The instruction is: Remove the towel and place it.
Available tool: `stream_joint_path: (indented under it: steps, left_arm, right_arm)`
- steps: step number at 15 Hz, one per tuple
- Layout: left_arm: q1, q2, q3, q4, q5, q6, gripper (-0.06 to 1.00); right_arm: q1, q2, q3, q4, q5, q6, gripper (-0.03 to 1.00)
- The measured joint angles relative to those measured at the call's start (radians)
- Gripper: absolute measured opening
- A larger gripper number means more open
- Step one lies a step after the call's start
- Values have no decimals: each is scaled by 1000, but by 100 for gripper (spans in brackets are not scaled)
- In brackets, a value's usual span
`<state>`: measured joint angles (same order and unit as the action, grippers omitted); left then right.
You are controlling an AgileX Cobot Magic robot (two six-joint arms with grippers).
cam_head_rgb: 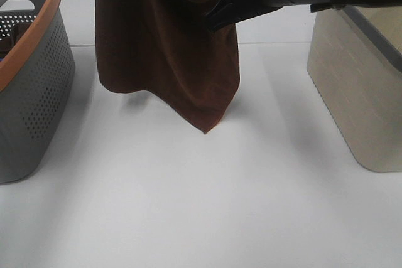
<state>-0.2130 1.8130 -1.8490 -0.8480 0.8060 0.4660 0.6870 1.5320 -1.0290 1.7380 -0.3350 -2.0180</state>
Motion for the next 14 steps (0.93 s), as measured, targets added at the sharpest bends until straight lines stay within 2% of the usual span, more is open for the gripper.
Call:
stream_joint_path:
  steps: [3,4,6,8,9,11,12,13,14]
  left_arm:
    - [0,0,0,-102,-1,0,0]
    - [0,0,0,-213,-1,-1,0]
    - [0,0,0,-338,1,0,0]
    - [0,0,0,-425,6,22,0]
    - [0,0,0,-451,15,32,0]
    - [0,0,0,-484,30,41,0]
    - [0,0,0,-487,32,46,0]
    - [0,0,0,-487,32,51,0]
    - [0,0,0,-487,38,51,0]
  right_arm:
    - [0,26,0,1,139,-40,0]
    - [0,32,6,1,211,-67,0]
    - [0,32,6,1,207,61,0]
    - [-1,33,6,1,161,297,0]
    - [-3,33,6,2,207,359,0]
    - [-3,33,6,-12,422,402,0]
    - [-3,33,6,-77,517,433,0]
    - [-3,33,6,-195,586,515,0]
    - [-3,34,6,-368,640,656,0]
